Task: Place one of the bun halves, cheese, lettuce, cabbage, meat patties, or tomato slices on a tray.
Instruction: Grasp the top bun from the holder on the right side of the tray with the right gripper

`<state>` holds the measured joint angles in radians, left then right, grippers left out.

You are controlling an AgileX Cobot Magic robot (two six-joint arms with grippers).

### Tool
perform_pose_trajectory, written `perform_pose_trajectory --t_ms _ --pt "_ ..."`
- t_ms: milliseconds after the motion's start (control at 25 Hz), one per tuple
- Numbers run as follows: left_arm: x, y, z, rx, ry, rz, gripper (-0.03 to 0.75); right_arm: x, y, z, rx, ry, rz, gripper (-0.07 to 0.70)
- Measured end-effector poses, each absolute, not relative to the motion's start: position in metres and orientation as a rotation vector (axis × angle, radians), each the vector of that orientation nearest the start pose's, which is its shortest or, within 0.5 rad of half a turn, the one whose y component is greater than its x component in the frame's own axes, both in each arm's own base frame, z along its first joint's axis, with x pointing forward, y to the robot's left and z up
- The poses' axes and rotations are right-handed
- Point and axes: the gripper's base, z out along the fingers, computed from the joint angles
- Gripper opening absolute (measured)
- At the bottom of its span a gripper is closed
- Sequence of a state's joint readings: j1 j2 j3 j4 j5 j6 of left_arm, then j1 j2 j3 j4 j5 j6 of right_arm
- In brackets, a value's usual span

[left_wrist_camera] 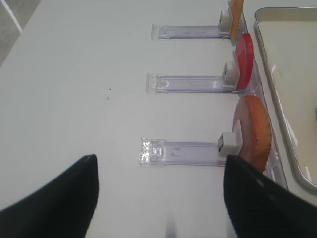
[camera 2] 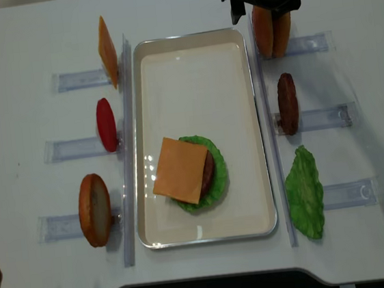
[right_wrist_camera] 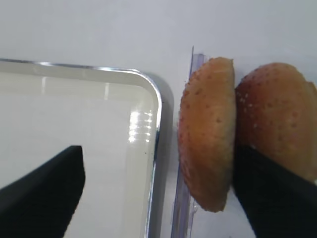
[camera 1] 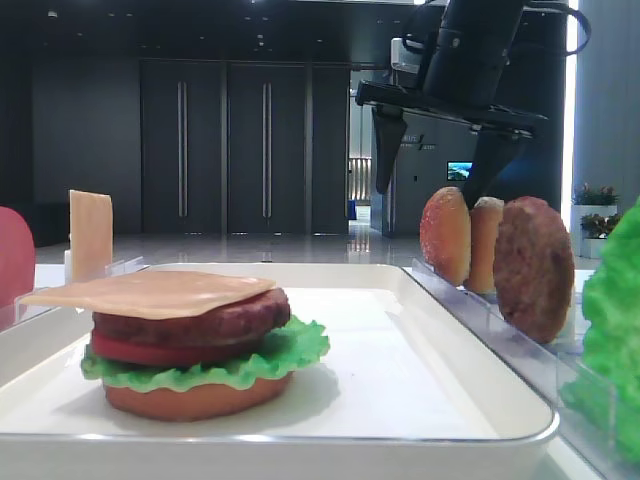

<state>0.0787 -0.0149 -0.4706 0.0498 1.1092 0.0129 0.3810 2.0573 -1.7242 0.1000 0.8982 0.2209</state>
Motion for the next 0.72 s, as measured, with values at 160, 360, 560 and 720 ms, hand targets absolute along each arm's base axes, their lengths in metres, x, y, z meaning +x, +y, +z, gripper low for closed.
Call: perform_pose_trajectory --t_ms 160,360,560,720 --pt "-0.0063 0.0036 0.2652 -0.073 2.107 0.115 0.597 0.4187 0.1758 0.2255 -0.158 2.757 0.298 0.581" --pt "-0.0063 0.0036 0.2652 -0.073 2.107 0.115 0.597 0.4193 0.1774 0.2207 -0.159 2.769 0.312 0.581" --pt "-0.0063 0.0036 0.2652 -0.073 2.107 0.115 0.597 0.4196 0.177 0.2206 -0.158 2.768 0.312 0.531" --pt "-0.0063 0.0036 0.2652 -0.073 2.107 0.115 0.597 0.4205 0.1764 0.2208 -0.163 2.759 0.303 0.417"
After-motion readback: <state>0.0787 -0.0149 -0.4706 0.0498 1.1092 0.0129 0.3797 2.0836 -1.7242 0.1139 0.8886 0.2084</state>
